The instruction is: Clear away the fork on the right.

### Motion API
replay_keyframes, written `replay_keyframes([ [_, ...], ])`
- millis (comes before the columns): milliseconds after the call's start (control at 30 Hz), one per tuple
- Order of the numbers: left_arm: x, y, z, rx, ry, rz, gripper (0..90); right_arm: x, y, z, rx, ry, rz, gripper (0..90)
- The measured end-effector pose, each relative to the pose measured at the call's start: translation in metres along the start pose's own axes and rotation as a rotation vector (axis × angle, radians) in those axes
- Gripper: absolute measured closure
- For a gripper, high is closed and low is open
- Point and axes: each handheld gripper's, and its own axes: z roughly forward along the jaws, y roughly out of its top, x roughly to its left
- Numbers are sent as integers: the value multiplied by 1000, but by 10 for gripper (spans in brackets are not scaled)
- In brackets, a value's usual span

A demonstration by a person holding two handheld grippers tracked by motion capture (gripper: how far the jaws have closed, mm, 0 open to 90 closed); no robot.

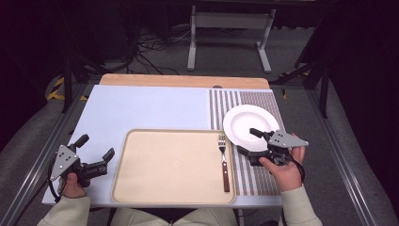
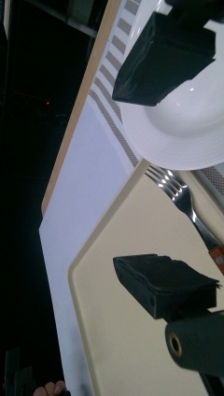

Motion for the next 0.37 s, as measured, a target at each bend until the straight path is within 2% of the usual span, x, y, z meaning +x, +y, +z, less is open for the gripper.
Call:
replay_keyframes([
  [167, 2, 0, -1, -7, -15, -10, 1, -4, -13, -12, -15, -16, 20, 161],
  [300, 3, 0, -1, -10, -9, -14, 1, -8, -25, -18, -20, -42, 25, 158],
  [367, 4, 0, -1, -12, -8, -15, 1, -9, -31, -21, -19, -45, 45, 158],
])
